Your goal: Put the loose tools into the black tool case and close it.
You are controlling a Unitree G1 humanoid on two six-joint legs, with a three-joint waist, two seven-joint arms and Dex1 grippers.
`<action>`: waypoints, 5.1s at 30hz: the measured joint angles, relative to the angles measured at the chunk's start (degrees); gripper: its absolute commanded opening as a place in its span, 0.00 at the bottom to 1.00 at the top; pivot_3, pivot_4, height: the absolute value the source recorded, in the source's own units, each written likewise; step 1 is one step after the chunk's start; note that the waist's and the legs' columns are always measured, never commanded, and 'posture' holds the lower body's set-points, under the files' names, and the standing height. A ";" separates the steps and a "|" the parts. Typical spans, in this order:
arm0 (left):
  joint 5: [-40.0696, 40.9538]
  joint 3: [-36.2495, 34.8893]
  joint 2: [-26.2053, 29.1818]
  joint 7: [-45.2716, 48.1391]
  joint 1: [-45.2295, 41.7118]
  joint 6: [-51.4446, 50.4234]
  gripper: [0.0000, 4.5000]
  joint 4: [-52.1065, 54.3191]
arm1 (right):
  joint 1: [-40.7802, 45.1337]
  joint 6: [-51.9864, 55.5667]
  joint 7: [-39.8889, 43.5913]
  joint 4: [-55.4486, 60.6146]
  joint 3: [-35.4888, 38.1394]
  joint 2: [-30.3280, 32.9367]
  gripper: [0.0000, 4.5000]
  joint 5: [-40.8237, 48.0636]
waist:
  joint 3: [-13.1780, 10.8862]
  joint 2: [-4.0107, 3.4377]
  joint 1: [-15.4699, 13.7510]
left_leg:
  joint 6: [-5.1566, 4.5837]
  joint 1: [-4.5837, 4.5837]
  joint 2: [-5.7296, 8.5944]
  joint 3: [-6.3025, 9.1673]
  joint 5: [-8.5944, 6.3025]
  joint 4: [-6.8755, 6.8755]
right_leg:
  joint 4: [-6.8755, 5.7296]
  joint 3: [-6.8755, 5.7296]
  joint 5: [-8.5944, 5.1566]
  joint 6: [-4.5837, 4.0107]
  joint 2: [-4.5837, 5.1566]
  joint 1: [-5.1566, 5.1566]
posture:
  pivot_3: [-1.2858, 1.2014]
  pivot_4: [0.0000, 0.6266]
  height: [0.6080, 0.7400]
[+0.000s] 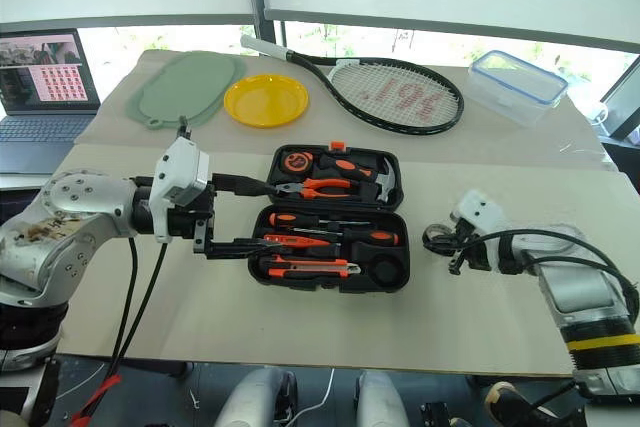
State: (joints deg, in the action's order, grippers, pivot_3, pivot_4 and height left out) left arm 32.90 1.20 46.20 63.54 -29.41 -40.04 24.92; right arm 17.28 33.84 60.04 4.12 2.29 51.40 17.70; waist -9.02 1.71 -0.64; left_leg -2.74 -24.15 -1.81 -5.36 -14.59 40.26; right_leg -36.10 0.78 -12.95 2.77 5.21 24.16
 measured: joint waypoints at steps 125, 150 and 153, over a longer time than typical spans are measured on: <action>-1.54 -3.65 -10.11 -18.35 -3.21 -27.60 0.53 -25.35 | 15.34 22.21 -10.61 -7.13 -4.42 -10.05 0.75 6.04 | -0.01 0.00 0.15 | 0.06 -0.03 0.02 -0.07 0.04 -0.27 | 0.04 -0.06 -0.01 -0.10 0.04 0.13 | 0.52 0.24 0.99; -4.92 -6.37 -16.01 -22.63 0.83 -11.79 0.00 -18.76 | 15.06 13.18 -17.40 -4.87 -2.82 -13.59 0.02 1.20 | -0.03 0.01 0.06 | 0.08 -0.17 0.06 -0.04 0.08 -0.23 | 0.05 -0.05 0.09 -0.07 0.08 0.23 | 0.52 0.24 0.99; -8.90 -4.54 -15.92 -22.34 2.63 -2.49 0.00 -15.86 | 13.21 7.14 -17.92 -2.43 -2.87 -13.29 0.02 -1.96 | -0.03 0.01 0.08 | 0.09 -0.14 0.06 -0.06 0.08 -0.44 | 0.04 -0.05 0.09 -0.07 0.07 0.21 | 0.52 0.24 0.99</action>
State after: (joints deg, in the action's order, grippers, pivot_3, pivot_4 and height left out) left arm 23.99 -3.34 30.28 41.19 -26.78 -42.53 9.07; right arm 30.48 40.97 42.12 1.68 -0.58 38.10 15.73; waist -9.05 1.72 -0.56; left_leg -2.65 -24.30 -1.75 -5.43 -14.51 39.82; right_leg -36.07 0.73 -12.86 2.70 5.28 24.38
